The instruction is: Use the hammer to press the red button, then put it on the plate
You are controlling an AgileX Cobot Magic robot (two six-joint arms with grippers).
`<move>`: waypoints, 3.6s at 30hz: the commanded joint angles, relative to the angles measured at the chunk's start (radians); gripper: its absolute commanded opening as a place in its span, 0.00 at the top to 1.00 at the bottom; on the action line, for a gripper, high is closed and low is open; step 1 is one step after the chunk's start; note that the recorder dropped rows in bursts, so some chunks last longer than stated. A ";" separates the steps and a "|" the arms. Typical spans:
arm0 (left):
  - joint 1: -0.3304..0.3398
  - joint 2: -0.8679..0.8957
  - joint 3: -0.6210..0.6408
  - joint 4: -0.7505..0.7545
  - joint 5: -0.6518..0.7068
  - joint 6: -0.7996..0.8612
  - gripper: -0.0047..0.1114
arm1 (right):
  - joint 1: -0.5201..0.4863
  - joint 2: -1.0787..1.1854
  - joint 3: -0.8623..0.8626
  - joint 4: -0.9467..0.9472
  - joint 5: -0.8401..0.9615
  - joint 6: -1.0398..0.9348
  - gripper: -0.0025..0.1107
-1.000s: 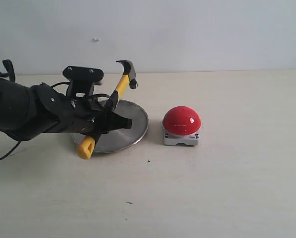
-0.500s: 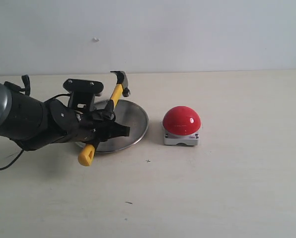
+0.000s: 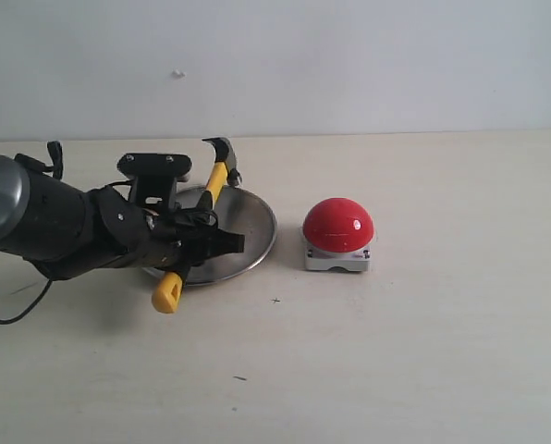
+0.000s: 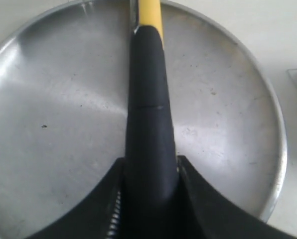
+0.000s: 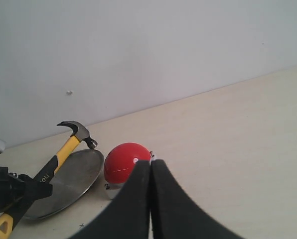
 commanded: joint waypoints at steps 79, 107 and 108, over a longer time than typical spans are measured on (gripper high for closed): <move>0.329 -1.446 0.978 0.582 -0.181 -0.476 0.96 | 0.002 -0.005 0.005 -0.003 0.001 -0.003 0.98; 0.693 -1.982 0.993 0.655 0.393 -0.309 0.96 | 0.002 -0.005 0.005 -0.003 0.001 -0.003 0.98; 0.693 -1.999 0.993 0.655 0.410 -0.309 0.96 | 0.002 -0.005 0.005 -0.003 0.001 -0.003 0.98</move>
